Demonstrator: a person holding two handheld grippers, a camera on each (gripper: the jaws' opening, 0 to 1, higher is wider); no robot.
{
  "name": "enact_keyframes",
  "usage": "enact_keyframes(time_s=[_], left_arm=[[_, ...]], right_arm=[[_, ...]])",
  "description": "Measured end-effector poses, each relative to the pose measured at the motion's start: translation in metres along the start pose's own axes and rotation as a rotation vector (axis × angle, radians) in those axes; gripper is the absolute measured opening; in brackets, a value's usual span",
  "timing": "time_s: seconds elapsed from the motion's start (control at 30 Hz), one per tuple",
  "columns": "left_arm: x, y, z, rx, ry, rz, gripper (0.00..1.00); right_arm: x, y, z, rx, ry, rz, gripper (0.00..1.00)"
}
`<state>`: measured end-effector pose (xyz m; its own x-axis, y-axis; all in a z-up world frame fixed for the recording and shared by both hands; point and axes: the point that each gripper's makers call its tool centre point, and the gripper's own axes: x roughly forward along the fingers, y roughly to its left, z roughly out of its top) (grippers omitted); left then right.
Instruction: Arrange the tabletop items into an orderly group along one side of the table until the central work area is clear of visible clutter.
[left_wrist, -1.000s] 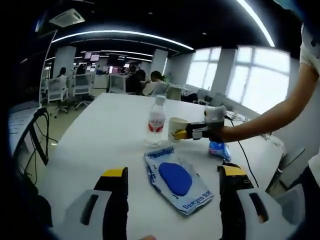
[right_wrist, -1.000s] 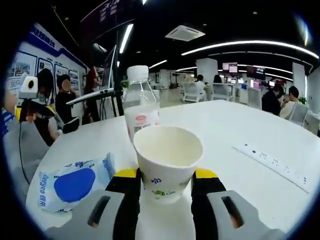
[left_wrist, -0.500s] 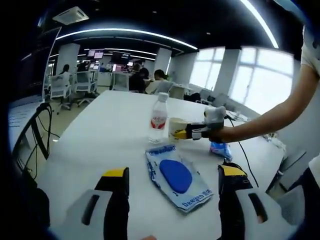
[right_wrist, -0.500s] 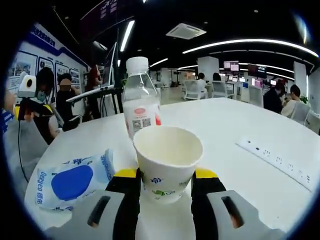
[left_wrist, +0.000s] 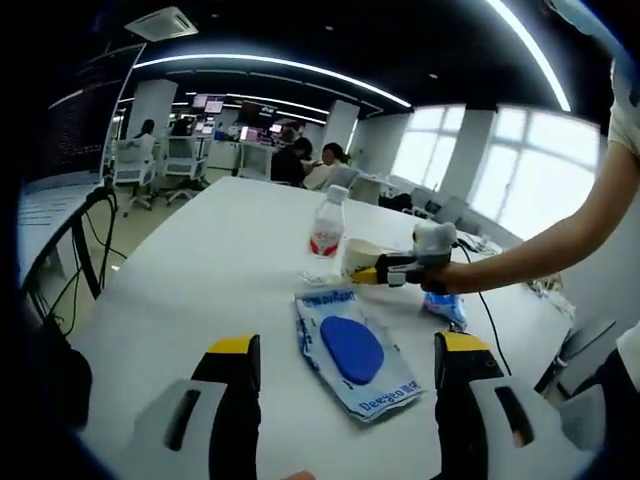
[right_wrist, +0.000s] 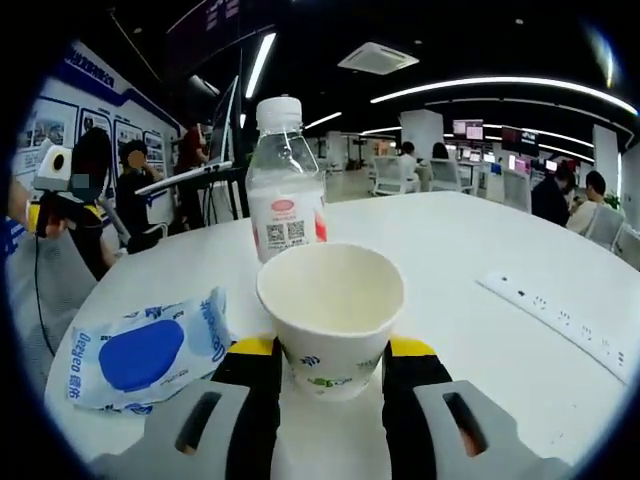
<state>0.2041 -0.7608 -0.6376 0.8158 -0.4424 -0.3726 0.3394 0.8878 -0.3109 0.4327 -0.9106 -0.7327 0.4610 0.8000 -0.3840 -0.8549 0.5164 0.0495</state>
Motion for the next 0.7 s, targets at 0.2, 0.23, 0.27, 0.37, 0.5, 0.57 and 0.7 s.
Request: enact_keyframes(time_s=[0.2, 0.23, 0.27, 0.37, 0.5, 0.57, 0.7], left_arm=[[-0.001, -0.001, 0.001, -0.008, -0.008, 0.005, 0.67], [-0.001, -0.001, 0.000, -0.010, -0.004, 0.009, 0.66], [-0.002, -0.001, 0.000, -0.012, -0.006, 0.013, 0.66], [-0.004, -0.002, 0.002, -0.027, -0.027, 0.022, 0.67], [-0.005, -0.001, 0.002, -0.032, -0.031, 0.028, 0.68], [-0.005, -0.001, 0.001, -0.035, -0.025, 0.029, 0.69], [-0.005, -0.001, 0.001, -0.040, -0.029, 0.027, 0.71]], right_arm=[[0.001, 0.000, -0.004, 0.011, 0.014, 0.000, 0.36], [0.001, 0.001, -0.005, 0.012, 0.018, 0.000, 0.36], [0.001, 0.001, -0.007, 0.011, 0.023, 0.000, 0.35], [0.000, 0.002, -0.010, 0.024, 0.035, 0.002, 0.36], [-0.002, 0.002, -0.013, 0.033, 0.045, -0.005, 0.45], [-0.004, 0.002, -0.011, 0.048, 0.033, -0.009, 0.51], [-0.006, 0.004, -0.011, 0.058, 0.034, -0.013, 0.66]])
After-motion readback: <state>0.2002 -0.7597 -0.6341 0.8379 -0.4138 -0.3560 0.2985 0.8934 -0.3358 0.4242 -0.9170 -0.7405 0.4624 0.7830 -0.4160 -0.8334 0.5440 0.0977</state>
